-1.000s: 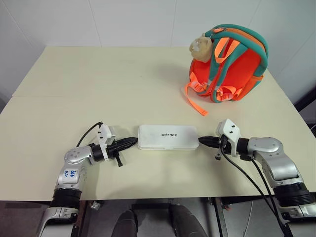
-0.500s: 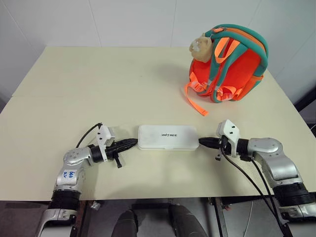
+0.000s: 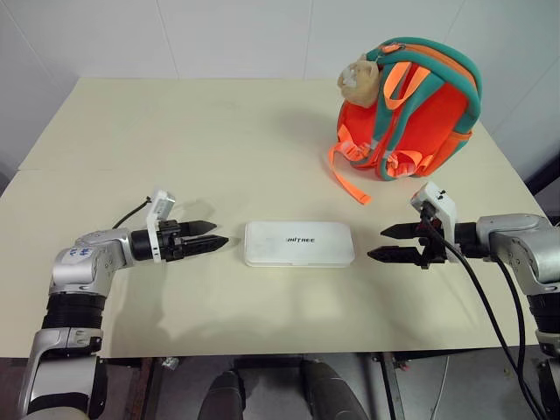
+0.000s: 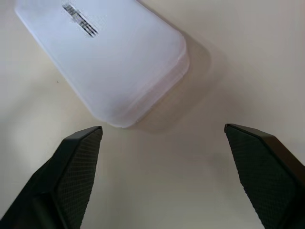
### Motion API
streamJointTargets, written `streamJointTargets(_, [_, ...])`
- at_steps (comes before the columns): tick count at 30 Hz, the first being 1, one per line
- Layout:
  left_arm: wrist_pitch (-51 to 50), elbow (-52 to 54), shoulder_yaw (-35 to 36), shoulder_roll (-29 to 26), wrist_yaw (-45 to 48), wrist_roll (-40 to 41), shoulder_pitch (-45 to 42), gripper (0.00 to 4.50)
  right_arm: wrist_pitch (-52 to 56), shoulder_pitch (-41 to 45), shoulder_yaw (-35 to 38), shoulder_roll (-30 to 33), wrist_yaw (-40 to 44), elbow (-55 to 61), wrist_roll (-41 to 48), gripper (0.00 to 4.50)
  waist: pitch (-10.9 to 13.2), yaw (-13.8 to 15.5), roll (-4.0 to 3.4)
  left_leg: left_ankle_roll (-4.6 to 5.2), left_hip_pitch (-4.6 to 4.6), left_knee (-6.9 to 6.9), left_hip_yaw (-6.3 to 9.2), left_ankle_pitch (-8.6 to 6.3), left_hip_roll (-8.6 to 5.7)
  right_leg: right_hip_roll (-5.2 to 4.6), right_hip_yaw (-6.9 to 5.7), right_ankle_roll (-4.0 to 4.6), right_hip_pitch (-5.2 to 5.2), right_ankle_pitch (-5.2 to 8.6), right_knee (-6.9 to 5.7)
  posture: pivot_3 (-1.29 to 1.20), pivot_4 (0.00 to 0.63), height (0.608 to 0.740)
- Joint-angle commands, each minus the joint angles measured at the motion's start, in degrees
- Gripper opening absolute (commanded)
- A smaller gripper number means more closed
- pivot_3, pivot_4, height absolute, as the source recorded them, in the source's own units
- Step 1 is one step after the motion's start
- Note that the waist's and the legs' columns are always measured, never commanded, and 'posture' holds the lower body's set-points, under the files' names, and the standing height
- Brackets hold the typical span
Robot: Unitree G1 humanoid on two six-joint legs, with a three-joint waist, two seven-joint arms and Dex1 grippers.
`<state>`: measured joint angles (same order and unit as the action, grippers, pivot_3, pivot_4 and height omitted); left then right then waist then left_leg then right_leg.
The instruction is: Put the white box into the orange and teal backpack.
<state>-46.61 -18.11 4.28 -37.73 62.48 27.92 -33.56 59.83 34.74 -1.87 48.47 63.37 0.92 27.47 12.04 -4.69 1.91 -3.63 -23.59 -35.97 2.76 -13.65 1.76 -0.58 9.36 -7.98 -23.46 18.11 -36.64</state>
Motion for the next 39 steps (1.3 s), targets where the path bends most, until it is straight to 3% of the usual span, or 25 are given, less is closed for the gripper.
streamJointTargets(1, [-4.45,1.39,-1.01,1.37,-2.96,0.46,-1.45,4.32,5.00,2.17,1.47,-1.38,-1.50,3.45,3.98,4.41,0.00,0.02,0.00,0.00,0.00,-0.02,0.00,0.00,-0.01,0.00,0.00,0.00,0.00,0.00,-0.05,0.00,0.150,0.740])
streamJointTargets(10, [-15.99,5.62,-3.53,3.77,-6.59,2.29,-0.77,4.32,6.35,3.17,-1.62,-3.48,-4.38,3.68,4.88,4.41,0.00,0.09,0.00,-0.02,0.04,-0.05,-0.01,0.01,-0.03,0.00,0.01,0.00,0.02,0.00,-0.10,0.00,0.150,0.740])
streamJointTargets(31, [-15.04,-0.81,-6.48,10.20,-7.79,0.30,-3.55,4.32,2.46,2.95,-5.11,-4.42,-4.34,1.62,3.47,4.41,-0.07,0.48,0.00,0.00,0.51,-0.10,0.02,0.00,-0.07,-0.04,0.00,-0.10,0.73,-0.05,0.25,0.00,0.150,0.740])
streamJointTargets(39, [-21.69,-2.23,-6.50,12.58,-5.03,3.65,-6.03,4.32,1.73,2.38,-5.16,-4.17,-3.84,2.00,3.49,4.41,-0.07,1.32,-0.01,0.00,0.48,-0.07,0.02,-0.01,-0.08,-0.04,0.00,-0.12,0.73,-0.07,0.38,0.00,0.150,0.740])
